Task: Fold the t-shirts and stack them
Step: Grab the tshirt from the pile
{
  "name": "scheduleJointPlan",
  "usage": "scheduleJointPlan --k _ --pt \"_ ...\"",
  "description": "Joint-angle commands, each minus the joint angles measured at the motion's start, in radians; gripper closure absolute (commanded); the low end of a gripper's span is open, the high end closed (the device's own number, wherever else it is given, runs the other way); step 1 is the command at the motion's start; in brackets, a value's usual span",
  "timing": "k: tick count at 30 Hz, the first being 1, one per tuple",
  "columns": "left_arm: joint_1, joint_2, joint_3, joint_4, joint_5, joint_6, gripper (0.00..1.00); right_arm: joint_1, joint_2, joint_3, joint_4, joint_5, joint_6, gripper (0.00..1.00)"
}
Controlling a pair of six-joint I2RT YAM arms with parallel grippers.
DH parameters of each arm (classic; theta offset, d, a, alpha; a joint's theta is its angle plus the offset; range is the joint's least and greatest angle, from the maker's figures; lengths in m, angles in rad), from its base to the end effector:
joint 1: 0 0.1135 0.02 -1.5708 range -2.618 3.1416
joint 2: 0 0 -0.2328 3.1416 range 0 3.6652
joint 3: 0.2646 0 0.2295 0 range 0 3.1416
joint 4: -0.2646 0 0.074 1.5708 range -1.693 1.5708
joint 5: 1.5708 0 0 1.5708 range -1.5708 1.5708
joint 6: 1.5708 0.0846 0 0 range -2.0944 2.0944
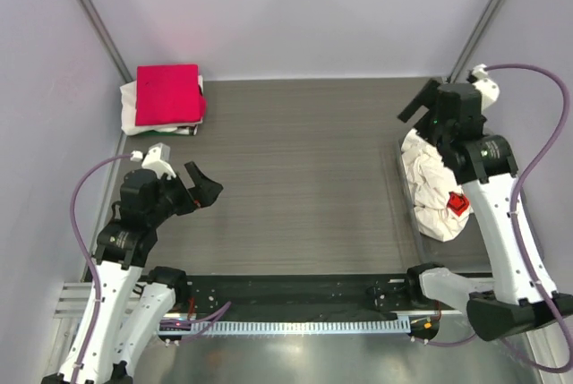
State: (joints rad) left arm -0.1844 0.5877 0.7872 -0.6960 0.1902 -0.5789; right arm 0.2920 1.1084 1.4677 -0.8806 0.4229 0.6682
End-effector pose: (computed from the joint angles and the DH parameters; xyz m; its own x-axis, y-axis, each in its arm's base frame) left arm 0.1638 -0.0468 0.2705 -0.5799 -0.4383 -0.6867 0.0313 0.8303 -0.5564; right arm 0.2336 0.0340 0.3807 -0.3258 0.4920 -0.8073 0.3570 0.8547 0.3769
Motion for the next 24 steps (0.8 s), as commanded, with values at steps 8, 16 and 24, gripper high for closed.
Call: scheduleJointPlan --k 8,16,24 --pt "-0.003 -0.026 -0.008 -0.008 -0.07 -0.05 0.0 -0.445 0.257 -0.159 0.071 -0.196 -0.085 0.0" --pt "-0.004 0.012 0.04 -0.115 -0.21 -0.075 0.0 -0.528 0.485 -0.24 0.163 -0.245 -0.102 0.0" --pt "-0.004 0.026 0.023 -0.111 -0.228 -0.088 0.0 -0.527 0.58 -0.314 0.238 -0.253 -0.113 0.12"
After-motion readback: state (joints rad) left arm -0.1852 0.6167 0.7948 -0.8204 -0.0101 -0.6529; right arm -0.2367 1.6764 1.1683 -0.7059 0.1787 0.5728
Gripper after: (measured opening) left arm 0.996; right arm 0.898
